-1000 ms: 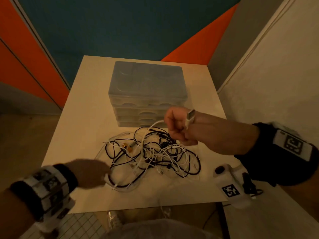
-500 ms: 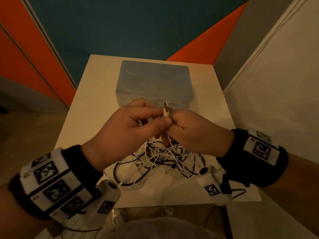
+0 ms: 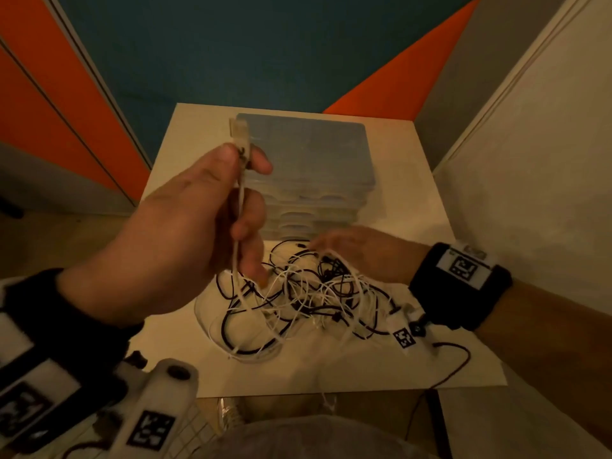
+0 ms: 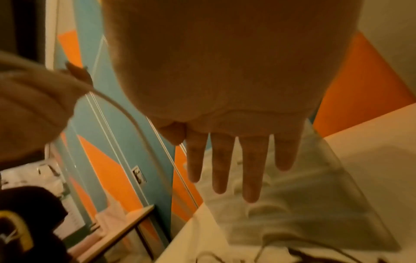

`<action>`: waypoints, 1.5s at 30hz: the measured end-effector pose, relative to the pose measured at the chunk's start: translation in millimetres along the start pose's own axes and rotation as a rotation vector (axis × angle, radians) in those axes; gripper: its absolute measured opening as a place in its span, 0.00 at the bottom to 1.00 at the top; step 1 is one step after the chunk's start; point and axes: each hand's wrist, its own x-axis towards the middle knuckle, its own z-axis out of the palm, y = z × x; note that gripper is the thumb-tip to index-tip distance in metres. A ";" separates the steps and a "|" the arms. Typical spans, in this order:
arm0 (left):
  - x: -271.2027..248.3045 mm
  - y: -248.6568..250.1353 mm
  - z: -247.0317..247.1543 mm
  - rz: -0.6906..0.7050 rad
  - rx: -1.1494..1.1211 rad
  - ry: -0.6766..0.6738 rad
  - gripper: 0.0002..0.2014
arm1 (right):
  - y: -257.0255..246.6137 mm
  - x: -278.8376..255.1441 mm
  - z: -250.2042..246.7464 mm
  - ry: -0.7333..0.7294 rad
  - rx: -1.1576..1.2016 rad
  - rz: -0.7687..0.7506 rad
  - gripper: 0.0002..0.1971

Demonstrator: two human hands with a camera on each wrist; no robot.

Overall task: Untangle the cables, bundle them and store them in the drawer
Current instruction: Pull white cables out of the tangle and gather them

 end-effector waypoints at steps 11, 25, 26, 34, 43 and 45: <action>6.1 13.0 -11.2 -0.023 -0.040 0.085 0.15 | 29.5 -24.7 86.1 -0.583 -0.411 0.170 0.11; -4.6 -48.9 -36.0 -0.136 0.298 -0.070 0.18 | 77.3 -40.6 178.1 -0.751 -0.306 0.191 0.21; -5.4 -49.6 -38.5 -0.149 0.312 -0.058 0.18 | 75.3 -40.2 176.9 -0.771 -0.347 0.160 0.22; -15.3 -54.7 -50.8 -0.086 0.284 -0.089 0.22 | 68.6 -31.7 124.0 -0.578 -0.381 0.132 0.16; -9.3 -61.1 -45.8 -0.013 0.081 0.068 0.16 | 68.7 15.6 40.6 0.148 -0.256 0.173 0.09; -9.8 -63.9 -44.1 -0.012 0.090 0.081 0.14 | 65.1 40.7 28.9 0.215 -0.261 0.211 0.11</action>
